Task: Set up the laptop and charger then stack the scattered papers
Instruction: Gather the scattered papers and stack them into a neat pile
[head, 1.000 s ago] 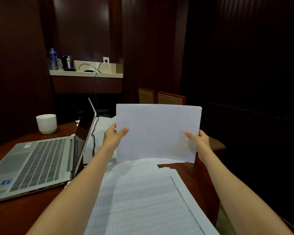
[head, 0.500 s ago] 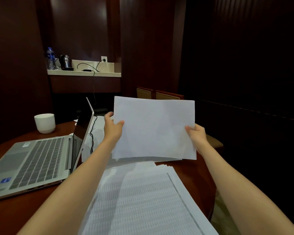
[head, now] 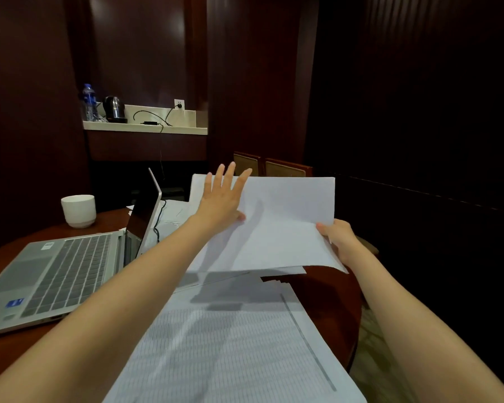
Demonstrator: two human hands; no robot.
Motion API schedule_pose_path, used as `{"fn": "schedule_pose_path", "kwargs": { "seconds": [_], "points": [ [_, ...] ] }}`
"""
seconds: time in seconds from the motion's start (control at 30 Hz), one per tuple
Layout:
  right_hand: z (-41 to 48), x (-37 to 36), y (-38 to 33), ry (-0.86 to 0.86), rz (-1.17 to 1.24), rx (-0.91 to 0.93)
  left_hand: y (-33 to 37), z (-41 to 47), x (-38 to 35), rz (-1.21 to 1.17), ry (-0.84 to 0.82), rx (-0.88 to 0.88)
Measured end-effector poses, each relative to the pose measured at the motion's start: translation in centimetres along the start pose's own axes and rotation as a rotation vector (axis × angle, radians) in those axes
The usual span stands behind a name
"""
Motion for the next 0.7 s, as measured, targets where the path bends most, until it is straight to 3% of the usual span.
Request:
{"fn": "schedule_pose_path", "kwargs": {
  "seconds": [0.07,0.23,0.4,0.6,0.7],
  "points": [
    [-0.4,0.1,0.3,-0.042,-0.022,-0.005,0.4,0.1,0.1,-0.069,-0.015,-0.016],
    [-1.3,0.2,0.7,-0.111,-0.083,-0.007,0.9,0.3,1.1,-0.045,0.143,-0.082],
    [-1.7,0.1,1.5,-0.232,-0.220,-0.075,0.6,-0.5,1.7,-0.247,-0.187,0.000],
    [-4.1,0.9,1.2,-0.563,-0.272,-0.219,-1.3,-2.3,0.2,-0.374,-0.359,0.047],
    [-4.1,1.0,1.3,-0.638,-0.258,-0.155,-1.8,-3.7,-0.3,-0.401,-0.522,0.060]
  ]
}}
Point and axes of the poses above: each hand's wrist, its own z-axis towards the middle knuckle, its own x-axis out of the back of the hand, y = z × x, the point moved 1 cm from there along z, towards the middle knuckle, and after that the axes turned 8 degrees about y, right-handed, at the moved point
